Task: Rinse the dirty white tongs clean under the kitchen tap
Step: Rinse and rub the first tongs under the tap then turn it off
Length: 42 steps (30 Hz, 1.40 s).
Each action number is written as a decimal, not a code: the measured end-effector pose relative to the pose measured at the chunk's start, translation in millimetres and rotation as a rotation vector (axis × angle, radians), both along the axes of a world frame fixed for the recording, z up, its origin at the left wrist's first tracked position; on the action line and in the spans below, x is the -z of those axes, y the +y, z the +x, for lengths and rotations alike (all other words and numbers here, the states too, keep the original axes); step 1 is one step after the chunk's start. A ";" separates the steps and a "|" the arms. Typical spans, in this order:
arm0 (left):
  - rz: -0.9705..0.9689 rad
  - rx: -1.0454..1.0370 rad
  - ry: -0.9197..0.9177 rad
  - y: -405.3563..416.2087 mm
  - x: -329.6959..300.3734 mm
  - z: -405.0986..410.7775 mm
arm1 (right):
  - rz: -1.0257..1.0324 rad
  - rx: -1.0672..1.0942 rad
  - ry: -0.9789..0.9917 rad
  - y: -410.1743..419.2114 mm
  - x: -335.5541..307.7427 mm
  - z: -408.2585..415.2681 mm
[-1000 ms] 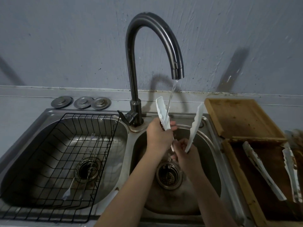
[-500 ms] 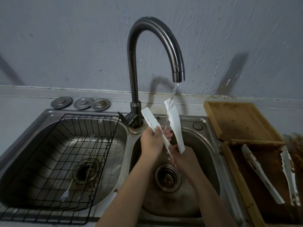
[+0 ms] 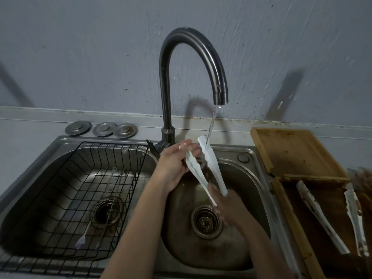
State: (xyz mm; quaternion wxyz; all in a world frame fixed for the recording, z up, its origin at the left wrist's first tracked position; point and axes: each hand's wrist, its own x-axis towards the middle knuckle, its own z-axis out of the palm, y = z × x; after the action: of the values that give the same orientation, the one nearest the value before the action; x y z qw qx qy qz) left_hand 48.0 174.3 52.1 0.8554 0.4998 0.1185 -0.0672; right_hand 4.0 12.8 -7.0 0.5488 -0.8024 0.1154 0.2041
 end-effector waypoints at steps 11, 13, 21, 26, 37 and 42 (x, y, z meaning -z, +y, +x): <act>0.139 0.111 -0.184 -20.3 -11.5 -0.1 | 0.877 0.060 0.488 1.0 -0.2 0.8; 0.162 0.076 -0.146 -22.3 -11.0 0.2 | 0.817 0.112 0.496 1.8 2.0 2.0; 0.235 -0.039 -0.018 -12.9 20.7 4.5 | 0.545 0.076 0.413 -10.7 5.3 -2.1; 0.092 -0.003 0.160 -9.5 47.7 6.9 | 0.484 -0.118 0.399 -21.1 -11.4 -9.3; -0.548 -0.230 0.359 -25.4 57.2 6.0 | 0.153 0.084 -0.212 -2.4 -70.7 10.5; -0.710 -0.304 0.458 -34.1 51.9 7.7 | -0.422 0.045 -0.914 26.4 -83.4 30.7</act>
State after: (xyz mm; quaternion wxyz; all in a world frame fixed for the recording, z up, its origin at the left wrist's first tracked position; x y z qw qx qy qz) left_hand 55.7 140.1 0.2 0.9258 0.1246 0.3463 -0.0862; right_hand 34.7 39.3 76.4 0.3731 -0.9006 -0.0807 -0.2077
